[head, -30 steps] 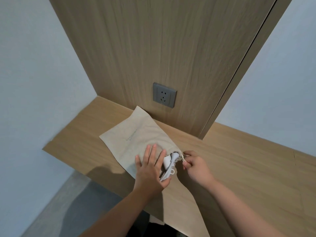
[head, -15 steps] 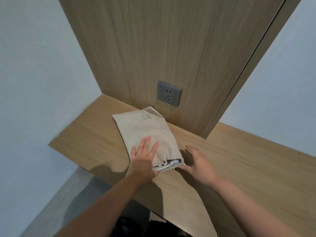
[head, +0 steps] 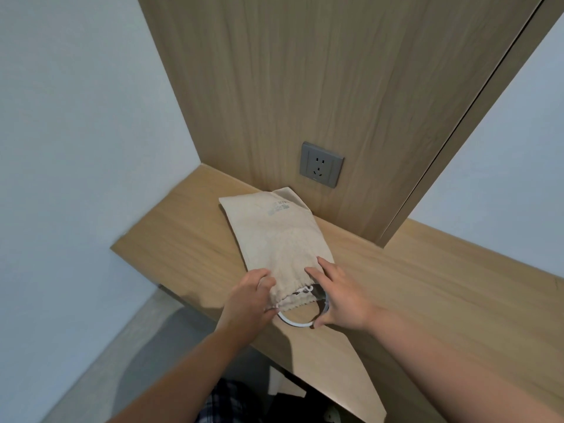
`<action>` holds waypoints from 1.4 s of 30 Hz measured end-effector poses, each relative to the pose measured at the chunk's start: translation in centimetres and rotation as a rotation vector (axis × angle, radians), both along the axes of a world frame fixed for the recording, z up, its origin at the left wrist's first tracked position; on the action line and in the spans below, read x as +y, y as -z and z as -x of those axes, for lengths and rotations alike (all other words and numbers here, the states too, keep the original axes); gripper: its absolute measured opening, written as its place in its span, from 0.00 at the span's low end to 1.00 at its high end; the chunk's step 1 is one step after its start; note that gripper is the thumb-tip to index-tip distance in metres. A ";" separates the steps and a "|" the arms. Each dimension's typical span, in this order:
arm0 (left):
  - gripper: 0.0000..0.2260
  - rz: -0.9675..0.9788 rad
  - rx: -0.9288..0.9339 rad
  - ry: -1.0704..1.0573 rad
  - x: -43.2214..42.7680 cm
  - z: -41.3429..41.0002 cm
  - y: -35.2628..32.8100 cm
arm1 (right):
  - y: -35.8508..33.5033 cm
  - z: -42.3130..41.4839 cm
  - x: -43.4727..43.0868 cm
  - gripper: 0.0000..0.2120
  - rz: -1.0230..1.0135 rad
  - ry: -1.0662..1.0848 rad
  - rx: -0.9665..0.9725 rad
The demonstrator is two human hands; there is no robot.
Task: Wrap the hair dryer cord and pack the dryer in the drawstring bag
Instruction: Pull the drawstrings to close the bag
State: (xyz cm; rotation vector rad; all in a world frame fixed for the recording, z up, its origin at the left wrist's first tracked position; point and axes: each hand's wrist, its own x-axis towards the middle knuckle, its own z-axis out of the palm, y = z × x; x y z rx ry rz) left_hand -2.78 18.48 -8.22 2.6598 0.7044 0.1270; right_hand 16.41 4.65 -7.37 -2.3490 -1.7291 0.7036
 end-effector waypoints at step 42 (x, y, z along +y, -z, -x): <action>0.09 0.763 -0.186 -0.361 -0.6 -5.3 -3.9 | -3.2 -3.6 -1.1 0.07 -0.014 0.447 0.097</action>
